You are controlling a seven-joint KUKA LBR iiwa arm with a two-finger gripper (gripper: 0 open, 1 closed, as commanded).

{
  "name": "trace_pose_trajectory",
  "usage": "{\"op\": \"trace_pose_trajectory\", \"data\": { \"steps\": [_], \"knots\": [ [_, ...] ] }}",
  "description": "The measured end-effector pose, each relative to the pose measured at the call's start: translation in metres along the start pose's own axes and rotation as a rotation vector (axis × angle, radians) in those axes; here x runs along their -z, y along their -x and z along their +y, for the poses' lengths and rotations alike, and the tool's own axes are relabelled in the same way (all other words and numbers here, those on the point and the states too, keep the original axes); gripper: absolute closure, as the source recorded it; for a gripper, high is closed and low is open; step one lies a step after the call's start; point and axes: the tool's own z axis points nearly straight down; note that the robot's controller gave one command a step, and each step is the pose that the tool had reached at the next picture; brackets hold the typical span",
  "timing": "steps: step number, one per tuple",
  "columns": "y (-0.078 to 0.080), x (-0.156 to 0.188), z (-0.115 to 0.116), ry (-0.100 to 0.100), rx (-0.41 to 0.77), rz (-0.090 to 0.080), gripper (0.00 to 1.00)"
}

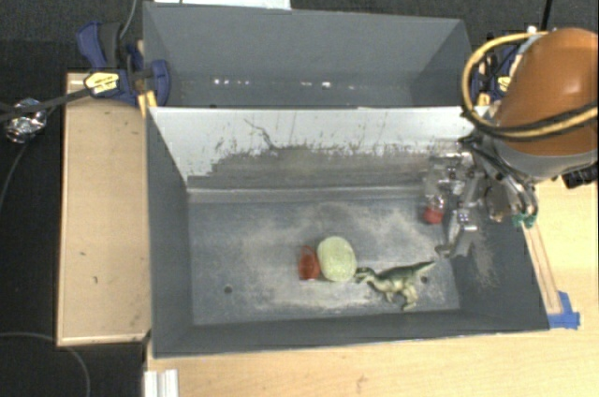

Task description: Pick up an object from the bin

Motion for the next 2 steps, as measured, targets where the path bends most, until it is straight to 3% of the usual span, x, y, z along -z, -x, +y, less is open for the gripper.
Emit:
{"op": "trace_pose_trajectory", "data": {
  "steps": [1, 2],
  "knots": [
    [0.001, 0.005, 0.0, -0.001, 0.002, -0.009, 0.0],
    [0.001, -0.032, 0.012, -0.003, 0.04, -0.016, 0.0]
  ]
}}
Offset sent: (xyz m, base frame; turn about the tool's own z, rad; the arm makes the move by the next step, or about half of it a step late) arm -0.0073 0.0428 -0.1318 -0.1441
